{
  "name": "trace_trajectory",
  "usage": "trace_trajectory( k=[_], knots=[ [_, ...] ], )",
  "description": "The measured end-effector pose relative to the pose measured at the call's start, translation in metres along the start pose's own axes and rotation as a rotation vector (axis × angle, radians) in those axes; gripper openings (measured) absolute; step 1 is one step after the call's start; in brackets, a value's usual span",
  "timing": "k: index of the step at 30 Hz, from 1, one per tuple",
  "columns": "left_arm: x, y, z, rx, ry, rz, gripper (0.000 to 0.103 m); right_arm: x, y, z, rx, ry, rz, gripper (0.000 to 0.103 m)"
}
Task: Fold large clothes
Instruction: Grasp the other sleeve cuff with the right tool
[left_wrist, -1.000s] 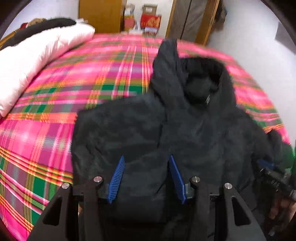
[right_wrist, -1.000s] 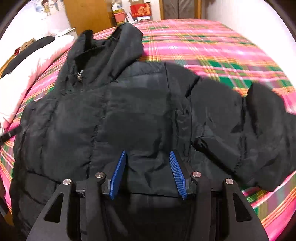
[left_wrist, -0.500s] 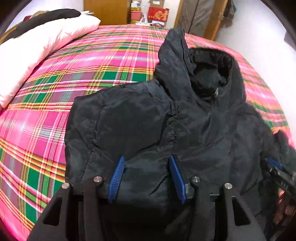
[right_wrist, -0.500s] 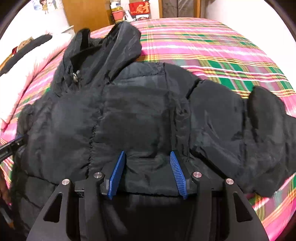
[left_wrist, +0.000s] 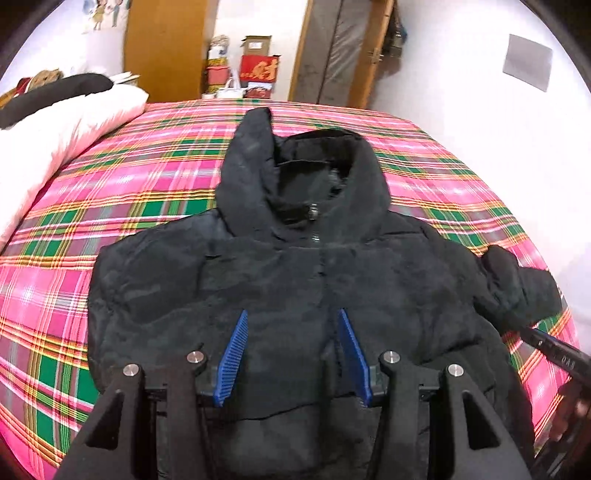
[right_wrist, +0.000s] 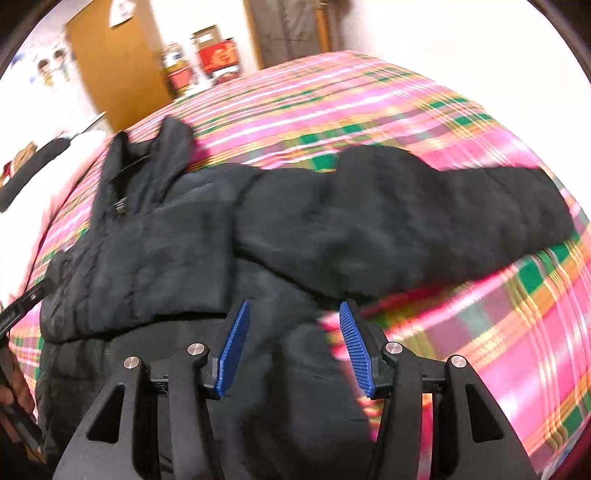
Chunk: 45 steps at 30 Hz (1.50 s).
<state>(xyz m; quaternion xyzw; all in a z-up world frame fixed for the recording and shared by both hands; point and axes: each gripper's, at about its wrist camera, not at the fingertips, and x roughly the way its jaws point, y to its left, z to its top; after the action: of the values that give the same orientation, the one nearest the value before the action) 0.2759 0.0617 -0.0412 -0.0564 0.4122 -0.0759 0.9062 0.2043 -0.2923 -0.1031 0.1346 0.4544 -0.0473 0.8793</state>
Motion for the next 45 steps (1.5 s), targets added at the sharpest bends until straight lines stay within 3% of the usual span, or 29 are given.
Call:
trace_trajectory(
  k=[12, 19, 32, 33, 34, 37, 40, 45],
  knots=[
    [0.018, -0.016, -0.006, 0.048, 0.024, 0.027, 0.052, 0.009, -0.133, 0.007, 0.248, 0.005, -0.088, 0.052],
    [0.026, -0.024, -0.009, 0.058, 0.017, 0.004, 0.052, 0.035, -0.199, 0.016, 0.409, 0.0, -0.061, 0.052],
    [0.039, -0.038, -0.016, 0.113, 0.039, 0.015, 0.052, 0.058, -0.223, 0.057, 0.42, -0.096, -0.031, 0.053],
    [0.039, -0.037, -0.016, 0.114, 0.04, 0.015, 0.052, 0.058, -0.223, 0.06, 0.418, -0.095, -0.05, 0.05],
    [0.039, -0.037, -0.015, 0.113, 0.04, 0.014, 0.052, 0.058, -0.222, 0.062, 0.418, -0.093, -0.065, 0.036],
    [0.039, -0.037, -0.015, 0.107, 0.04, 0.01, 0.052, 0.057, -0.222, 0.066, 0.427, -0.08, -0.05, 0.015],
    [0.037, -0.034, -0.014, 0.095, 0.038, 0.008, 0.052, 0.049, -0.216, 0.072, 0.411, -0.082, -0.05, 0.008],
    [0.032, -0.027, -0.009, 0.063, 0.026, 0.013, 0.052, 0.009, -0.186, 0.09, 0.356, -0.143, -0.012, 0.007]
  ],
)
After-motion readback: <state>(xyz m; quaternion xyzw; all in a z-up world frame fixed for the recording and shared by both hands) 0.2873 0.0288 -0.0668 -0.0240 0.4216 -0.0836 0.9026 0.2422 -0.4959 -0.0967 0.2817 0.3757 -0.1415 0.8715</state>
